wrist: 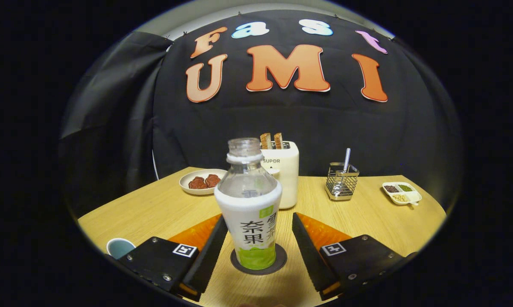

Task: Take the bottle from table, then pour the juice into the cup, finally place the bottle on the coaster

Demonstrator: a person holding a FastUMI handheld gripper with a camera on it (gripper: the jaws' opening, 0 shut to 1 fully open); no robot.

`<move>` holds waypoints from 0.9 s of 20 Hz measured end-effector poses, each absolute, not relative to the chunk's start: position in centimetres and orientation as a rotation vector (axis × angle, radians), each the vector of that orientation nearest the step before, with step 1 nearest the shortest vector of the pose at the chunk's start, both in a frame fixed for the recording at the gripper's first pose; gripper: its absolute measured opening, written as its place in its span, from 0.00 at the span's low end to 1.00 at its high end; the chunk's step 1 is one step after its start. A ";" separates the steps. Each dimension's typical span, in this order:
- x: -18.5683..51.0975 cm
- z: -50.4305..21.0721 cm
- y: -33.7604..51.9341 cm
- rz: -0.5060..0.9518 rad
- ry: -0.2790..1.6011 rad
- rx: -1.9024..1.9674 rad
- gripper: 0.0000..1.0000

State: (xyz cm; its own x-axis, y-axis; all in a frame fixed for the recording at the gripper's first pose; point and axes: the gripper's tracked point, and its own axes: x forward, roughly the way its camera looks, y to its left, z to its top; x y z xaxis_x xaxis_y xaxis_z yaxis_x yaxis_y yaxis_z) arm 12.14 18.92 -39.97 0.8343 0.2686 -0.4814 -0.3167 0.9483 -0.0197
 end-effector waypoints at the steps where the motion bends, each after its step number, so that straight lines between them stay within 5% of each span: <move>1: 12.0 -38.9 18.7 0.310 0.476 -0.097 0.91; 18: 2.2 -15.3 13.9 0.315 0.154 -0.159 0.93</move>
State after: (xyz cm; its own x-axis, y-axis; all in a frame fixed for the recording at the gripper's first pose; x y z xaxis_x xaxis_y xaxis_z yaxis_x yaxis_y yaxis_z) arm 2.22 13.90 -15.25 0.9394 0.2950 -0.1746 -0.3191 0.9386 -0.1313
